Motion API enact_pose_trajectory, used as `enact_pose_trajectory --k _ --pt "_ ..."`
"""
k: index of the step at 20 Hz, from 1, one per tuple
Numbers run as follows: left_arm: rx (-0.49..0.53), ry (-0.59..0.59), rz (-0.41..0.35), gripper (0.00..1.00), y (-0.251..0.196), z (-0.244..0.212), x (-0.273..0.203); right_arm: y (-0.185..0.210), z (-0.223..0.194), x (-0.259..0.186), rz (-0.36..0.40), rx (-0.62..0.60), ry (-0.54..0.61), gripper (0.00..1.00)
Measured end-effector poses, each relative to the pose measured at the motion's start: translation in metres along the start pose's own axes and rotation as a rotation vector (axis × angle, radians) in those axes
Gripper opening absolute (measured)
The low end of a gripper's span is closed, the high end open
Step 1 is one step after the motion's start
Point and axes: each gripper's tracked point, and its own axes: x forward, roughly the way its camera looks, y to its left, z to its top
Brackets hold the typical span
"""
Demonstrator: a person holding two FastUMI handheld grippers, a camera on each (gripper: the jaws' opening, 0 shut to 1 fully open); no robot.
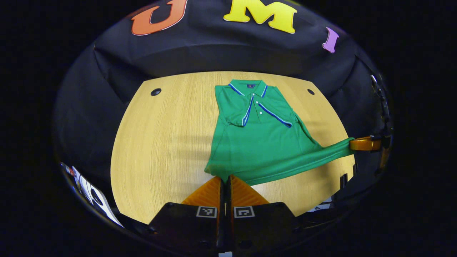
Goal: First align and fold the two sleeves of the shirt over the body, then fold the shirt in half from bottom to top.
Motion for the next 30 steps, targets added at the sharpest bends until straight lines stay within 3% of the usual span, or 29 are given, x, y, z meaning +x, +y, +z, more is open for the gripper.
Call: enact_pose_trajectory --k 6,10,14,15,21,24,25,30 --pt "0.03 -0.113 0.038 0.04 0.018 0.094 0.019 0.003 0.089 0.003 -0.009 -0.012 -0.115 0.0" --pt "0.035 -0.152 0.063 0.03 0.027 0.137 0.048 0.009 0.149 0.026 0.001 0.019 -0.176 0.03" --pt "0.021 -0.172 0.075 0.03 0.037 0.17 0.091 -0.006 0.198 0.062 -0.046 0.008 -0.222 0.07" --pt "0.013 -0.182 0.075 0.03 0.038 0.179 0.103 -0.009 0.208 0.073 -0.053 0.011 -0.225 0.03" --pt "-0.004 -0.193 0.098 0.03 0.041 0.212 0.18 -0.024 0.242 0.14 -0.083 0.066 -0.213 0.03" --pt "-0.009 -0.2 0.115 0.0 0.046 0.225 0.209 -0.032 0.263 0.17 -0.112 0.061 -0.237 0.03" --pt "-0.017 -0.201 0.122 0.04 0.049 0.228 0.217 -0.036 0.271 0.178 -0.119 0.065 -0.248 0.03" --pt "-0.01 -0.19 0.141 0.03 0.061 0.245 0.251 -0.04 0.299 0.225 -0.134 0.059 -0.261 0.03"
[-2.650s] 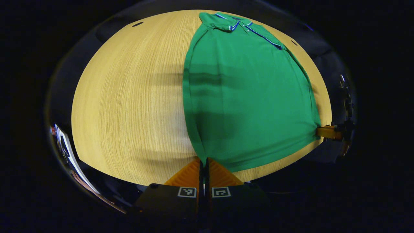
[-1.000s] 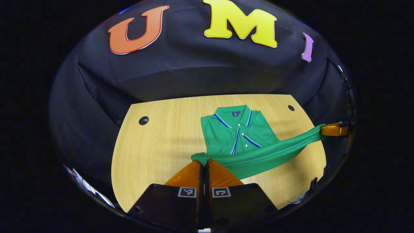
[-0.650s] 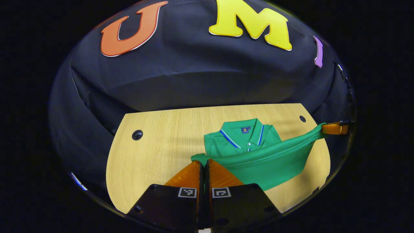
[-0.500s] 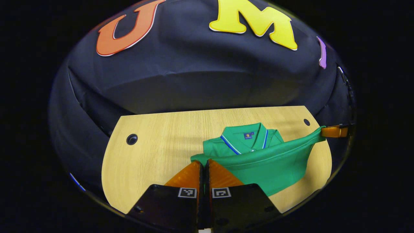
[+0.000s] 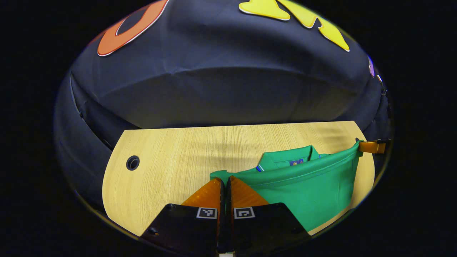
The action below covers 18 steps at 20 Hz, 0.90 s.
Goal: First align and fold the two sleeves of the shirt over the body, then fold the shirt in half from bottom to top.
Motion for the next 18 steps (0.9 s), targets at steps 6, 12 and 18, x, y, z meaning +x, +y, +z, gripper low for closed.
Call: enact_pose_trajectory --k 6,12,18 --pt "0.047 0.042 0.048 0.03 0.001 -0.016 0.037 -0.002 -0.015 0.052 -0.037 -0.032 0.035 0.03" --pt "0.028 0.001 0.035 0.22 0.0 -0.007 0.035 -0.002 -0.01 0.05 -0.032 0.027 0.017 0.1" --pt "-0.076 -0.079 0.003 1.0 -0.002 0.016 -0.019 0.004 0.022 -0.019 -0.022 -0.006 -0.126 0.6"
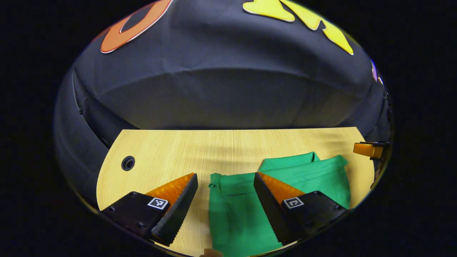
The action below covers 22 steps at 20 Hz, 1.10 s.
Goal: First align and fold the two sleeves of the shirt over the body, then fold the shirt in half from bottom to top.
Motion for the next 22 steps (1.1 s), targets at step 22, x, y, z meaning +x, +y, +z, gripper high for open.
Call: enact_pose_trajectory --k 22 --pt "0.017 -0.598 -0.012 1.0 -0.045 0.027 -0.433 0.057 -0.041 -0.508 -0.02 -0.021 -0.631 0.94"
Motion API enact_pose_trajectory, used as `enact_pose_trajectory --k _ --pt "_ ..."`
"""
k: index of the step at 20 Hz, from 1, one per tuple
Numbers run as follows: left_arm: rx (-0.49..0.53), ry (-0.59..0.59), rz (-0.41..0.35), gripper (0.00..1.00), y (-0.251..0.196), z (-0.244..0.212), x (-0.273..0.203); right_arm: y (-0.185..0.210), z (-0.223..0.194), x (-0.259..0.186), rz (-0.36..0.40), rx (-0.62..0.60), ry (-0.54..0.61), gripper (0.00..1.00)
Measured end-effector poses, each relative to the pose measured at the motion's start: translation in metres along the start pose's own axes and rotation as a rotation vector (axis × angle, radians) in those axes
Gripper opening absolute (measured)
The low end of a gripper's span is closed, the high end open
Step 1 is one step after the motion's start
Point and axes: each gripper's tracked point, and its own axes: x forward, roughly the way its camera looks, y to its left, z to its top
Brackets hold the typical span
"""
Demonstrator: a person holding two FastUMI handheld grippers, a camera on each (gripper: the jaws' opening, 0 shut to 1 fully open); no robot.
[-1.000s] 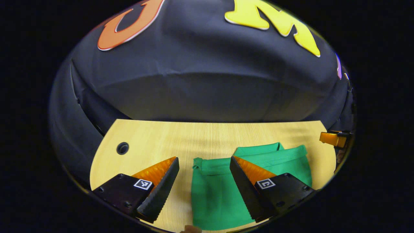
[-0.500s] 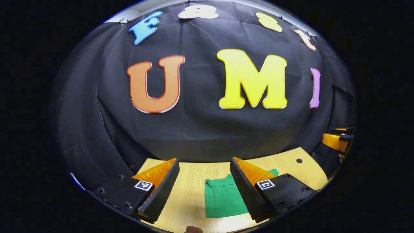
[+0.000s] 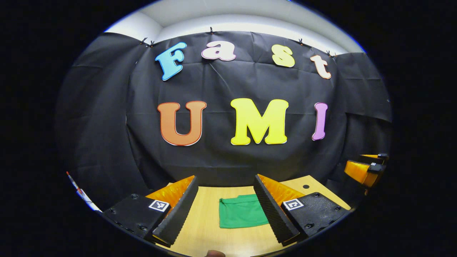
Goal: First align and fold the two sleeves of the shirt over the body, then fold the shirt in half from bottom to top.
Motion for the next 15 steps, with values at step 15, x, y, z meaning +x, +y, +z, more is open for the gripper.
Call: enact_pose_trajectory --k 15 --pt "0.001 -0.019 -0.013 1.0 -0.039 -0.03 -0.096 0.004 -0.007 -0.115 0.09 -0.108 -0.077 0.91"
